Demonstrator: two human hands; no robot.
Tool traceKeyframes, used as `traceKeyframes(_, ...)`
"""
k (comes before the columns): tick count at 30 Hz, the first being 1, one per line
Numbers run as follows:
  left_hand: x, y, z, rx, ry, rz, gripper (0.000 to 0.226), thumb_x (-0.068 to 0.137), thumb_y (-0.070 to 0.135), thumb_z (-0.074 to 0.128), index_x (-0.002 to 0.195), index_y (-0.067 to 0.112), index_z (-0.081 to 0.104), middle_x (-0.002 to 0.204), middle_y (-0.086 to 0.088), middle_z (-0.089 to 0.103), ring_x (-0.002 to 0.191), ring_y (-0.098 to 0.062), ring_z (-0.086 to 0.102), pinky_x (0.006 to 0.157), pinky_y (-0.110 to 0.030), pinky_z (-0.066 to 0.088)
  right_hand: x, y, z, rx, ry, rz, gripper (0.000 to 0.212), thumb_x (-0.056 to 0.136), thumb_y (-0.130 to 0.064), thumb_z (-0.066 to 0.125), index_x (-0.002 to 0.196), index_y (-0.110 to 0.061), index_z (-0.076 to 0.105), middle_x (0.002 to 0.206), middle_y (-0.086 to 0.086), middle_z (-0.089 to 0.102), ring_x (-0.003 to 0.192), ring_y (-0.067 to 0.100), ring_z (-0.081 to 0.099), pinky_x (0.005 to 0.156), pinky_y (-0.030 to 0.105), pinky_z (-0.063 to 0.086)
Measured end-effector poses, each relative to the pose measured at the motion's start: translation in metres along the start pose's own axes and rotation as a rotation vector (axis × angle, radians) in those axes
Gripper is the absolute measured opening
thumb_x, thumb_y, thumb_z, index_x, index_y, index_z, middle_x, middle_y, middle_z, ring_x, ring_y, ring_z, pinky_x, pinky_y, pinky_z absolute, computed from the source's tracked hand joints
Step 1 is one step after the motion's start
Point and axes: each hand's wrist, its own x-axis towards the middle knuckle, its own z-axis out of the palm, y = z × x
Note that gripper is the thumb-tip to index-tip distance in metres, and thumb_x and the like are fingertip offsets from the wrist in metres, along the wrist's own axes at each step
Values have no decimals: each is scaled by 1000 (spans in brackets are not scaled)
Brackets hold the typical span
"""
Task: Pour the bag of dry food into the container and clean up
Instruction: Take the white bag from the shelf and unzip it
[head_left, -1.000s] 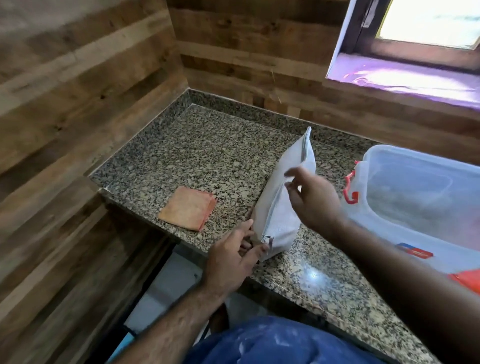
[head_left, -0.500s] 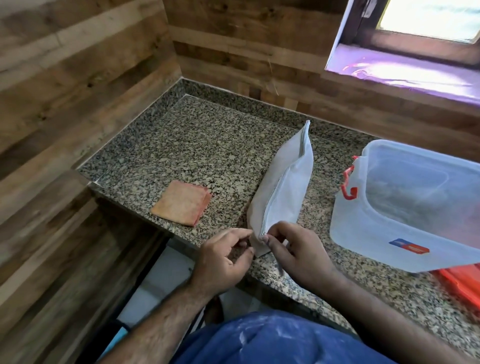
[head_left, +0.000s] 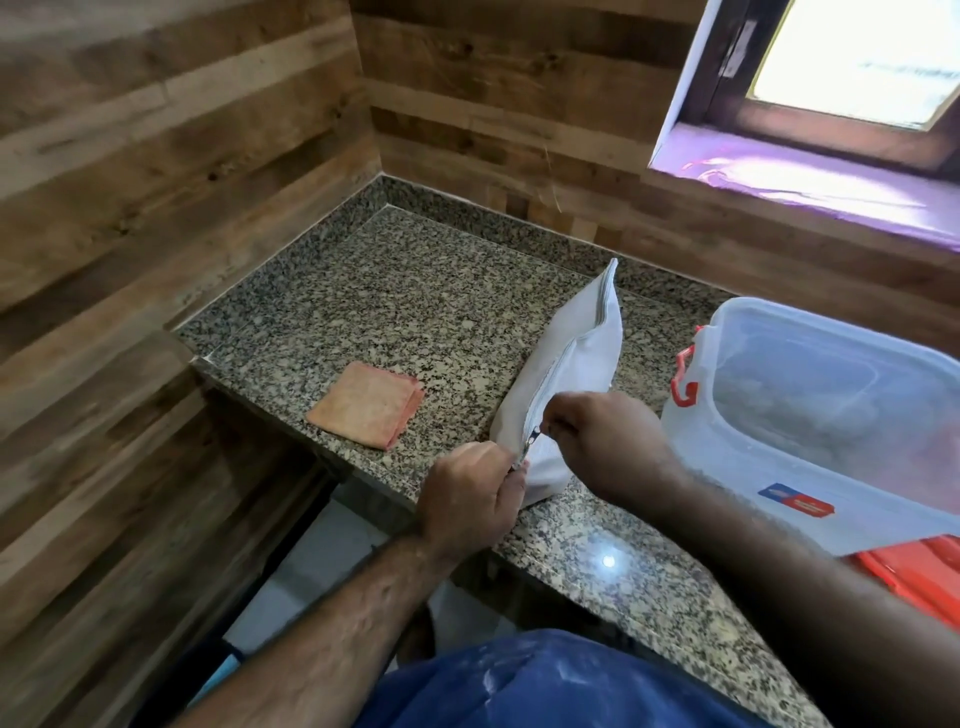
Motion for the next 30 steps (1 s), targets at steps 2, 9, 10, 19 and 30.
traceKeyframes(2,1,3,-2,-9,15,24,25,98,18,66,74,10,62,65,-3,55,57,-22,52,50,-39,44,16,8,-9,-55,22,54,19,105,-33,60,101,-26,78,87,-4,77,67,18,61,57,28,43)
traceKeyframes(9,13,2,-9,-38,-66,42,31,88,22,65,63,18,47,56,7,37,50,-14,34,50,-27,24,97,46,-42,-229,-4,148,22,103,-32,62,111,-25,81,102,5,79,81,28,69,71,34,58)
traceKeyframes(10,18,-1,-11,-42,-98,55,32,86,23,63,62,21,43,56,9,32,49,-12,30,51,-26,21,110,52,-45,-257,-4,159,23,103,-34,62,110,-24,82,103,8,79,85,32,71,74,37,61)
traceKeyframes(19,53,-33,-15,-145,-537,126,34,78,32,62,54,26,39,47,10,31,43,-6,27,46,-21,23,202,111,-71,-178,126,466,27,97,-13,55,106,-12,80,93,11,74,80,32,68,71,34,54)
traceKeyframes(30,96,-51,-13,-415,-742,90,54,92,67,65,58,29,49,52,11,45,45,-7,40,46,-25,34,217,112,-49,21,315,595,55,96,-53,67,140,-22,57,144,10,58,129,37,53,98,48,52)
